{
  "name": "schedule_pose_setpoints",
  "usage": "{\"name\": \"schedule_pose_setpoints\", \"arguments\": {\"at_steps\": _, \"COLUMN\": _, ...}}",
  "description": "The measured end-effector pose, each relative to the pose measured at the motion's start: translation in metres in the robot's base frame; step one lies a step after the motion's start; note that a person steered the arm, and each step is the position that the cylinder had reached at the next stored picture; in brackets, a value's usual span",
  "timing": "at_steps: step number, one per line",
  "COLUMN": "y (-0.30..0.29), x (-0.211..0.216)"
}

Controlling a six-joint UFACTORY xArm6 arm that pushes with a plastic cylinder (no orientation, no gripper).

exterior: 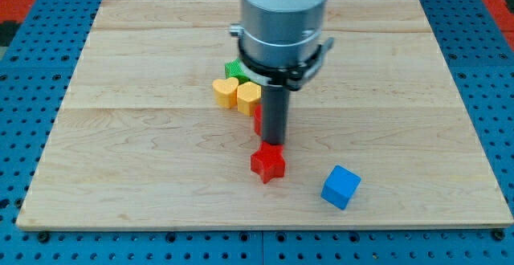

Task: Push the red star to the group of blocks

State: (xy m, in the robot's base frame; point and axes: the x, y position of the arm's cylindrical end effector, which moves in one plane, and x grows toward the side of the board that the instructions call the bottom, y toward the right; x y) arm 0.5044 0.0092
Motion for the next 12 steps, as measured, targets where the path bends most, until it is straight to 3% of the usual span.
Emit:
{"name": "schedule_pose_setpoints", "arguments": {"at_steps": 3, "y": 0.045, "x": 0.022}}
{"name": "schedule_pose_setpoints", "arguments": {"at_steps": 4, "y": 0.022, "x": 0.055}}
{"name": "schedule_pose_setpoints", "arguments": {"at_steps": 6, "y": -0.006, "x": 0.074}}
{"name": "schedule_pose_setpoints", "arguments": {"at_steps": 7, "y": -0.056, "x": 0.066}}
{"name": "schedule_pose_setpoints", "arguments": {"at_steps": 11, "y": -0.059, "x": 0.023}}
{"name": "schedule_pose_setpoints", "arguments": {"at_steps": 12, "y": -0.063, "x": 0.082}}
